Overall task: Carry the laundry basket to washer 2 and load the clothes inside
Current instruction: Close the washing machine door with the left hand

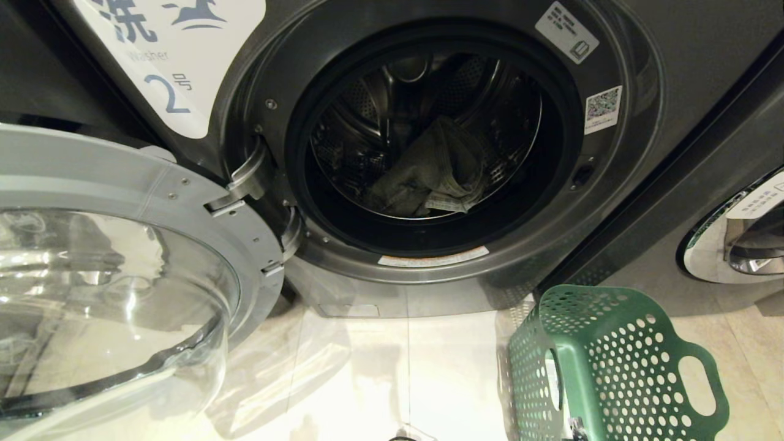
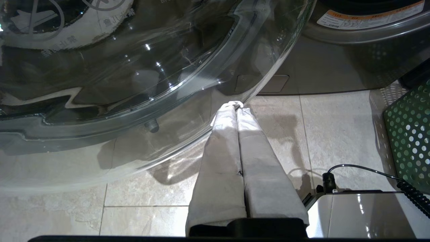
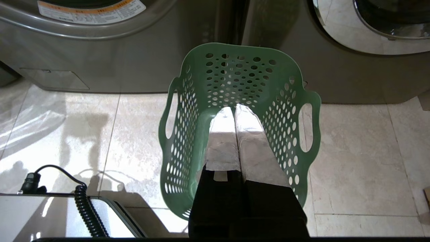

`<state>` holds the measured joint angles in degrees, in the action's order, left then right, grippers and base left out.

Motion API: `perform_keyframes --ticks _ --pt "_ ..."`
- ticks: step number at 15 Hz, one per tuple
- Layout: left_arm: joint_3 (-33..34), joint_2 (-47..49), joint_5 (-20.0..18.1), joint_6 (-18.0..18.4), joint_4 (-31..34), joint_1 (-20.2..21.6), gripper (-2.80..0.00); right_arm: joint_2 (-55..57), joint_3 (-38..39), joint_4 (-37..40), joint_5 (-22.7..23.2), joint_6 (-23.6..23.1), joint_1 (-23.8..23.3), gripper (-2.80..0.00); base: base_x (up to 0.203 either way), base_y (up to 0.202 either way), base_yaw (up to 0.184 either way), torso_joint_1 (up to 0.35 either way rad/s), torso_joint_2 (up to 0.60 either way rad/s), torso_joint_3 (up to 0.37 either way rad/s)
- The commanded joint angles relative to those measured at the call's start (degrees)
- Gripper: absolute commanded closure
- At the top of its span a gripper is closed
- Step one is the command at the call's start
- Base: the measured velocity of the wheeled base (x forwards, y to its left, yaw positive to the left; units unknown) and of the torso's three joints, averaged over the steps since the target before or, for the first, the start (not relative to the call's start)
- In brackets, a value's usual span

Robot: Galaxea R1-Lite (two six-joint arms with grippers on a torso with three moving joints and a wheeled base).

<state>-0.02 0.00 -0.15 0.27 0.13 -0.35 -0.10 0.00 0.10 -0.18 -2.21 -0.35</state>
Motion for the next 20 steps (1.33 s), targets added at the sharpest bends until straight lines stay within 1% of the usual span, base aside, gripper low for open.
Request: perform_keyframes --ticks 1,20 --pt "0.0 0.1 0.1 0.0 0.0 0.0 0.00 0.1 0.0 0.0 0.0 -0.1 0.0 0.00 0.000 0.000 0.000 0.002 0.00 0.193" --pt "0.0 0.1 0.0 0.0 0.0 0.0 0.00 0.1 0.0 0.0 0.0 0.0 0.0 0.00 0.000 0.000 0.000 0.003 0.00 0.202"
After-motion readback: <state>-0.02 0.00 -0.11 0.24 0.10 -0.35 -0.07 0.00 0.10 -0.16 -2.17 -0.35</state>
